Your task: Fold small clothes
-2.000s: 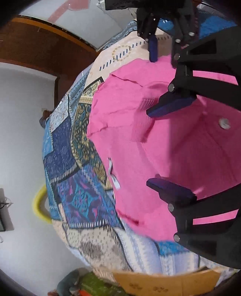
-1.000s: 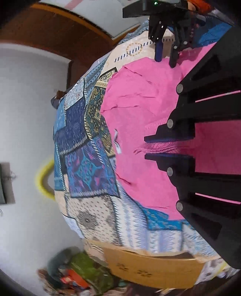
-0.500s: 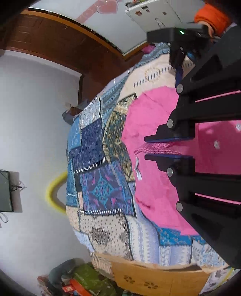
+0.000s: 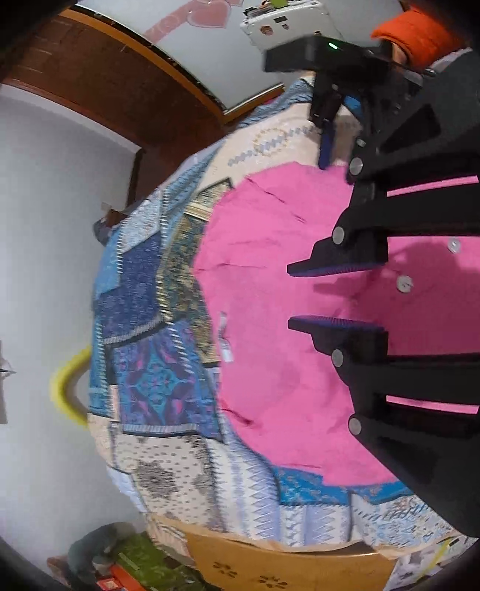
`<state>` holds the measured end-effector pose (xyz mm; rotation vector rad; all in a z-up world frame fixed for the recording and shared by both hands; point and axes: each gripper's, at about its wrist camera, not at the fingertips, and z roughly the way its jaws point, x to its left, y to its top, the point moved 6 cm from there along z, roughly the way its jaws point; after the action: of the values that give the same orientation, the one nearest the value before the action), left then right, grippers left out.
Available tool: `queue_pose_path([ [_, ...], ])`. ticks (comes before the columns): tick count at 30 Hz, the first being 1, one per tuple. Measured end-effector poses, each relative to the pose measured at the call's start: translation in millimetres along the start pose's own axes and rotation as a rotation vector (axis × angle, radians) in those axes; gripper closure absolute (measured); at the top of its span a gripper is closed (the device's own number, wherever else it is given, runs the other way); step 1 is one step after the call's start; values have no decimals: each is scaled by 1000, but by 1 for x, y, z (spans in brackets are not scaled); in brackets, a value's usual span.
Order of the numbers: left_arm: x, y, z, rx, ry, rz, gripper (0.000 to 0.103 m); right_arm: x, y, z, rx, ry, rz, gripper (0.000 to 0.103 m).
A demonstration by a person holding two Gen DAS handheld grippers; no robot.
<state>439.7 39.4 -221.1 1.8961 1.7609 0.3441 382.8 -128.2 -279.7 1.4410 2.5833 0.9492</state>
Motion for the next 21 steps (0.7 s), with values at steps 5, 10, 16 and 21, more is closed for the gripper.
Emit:
queue_pose_path([
  [5, 1, -15, 27, 61, -7, -5, 83, 2, 0, 1, -3, 3, -4, 62],
  [10, -4, -13, 50, 74, 8, -5, 100, 2, 0, 2, -4, 6, -7, 61],
  [16, -20, -4, 28, -14, 24, 54, 103, 2, -1, 3, 2, -4, -14, 61],
  [21, -22, 7, -19, -106, 32, 76, 103, 2, -1, 3, 8, -16, -13, 61],
])
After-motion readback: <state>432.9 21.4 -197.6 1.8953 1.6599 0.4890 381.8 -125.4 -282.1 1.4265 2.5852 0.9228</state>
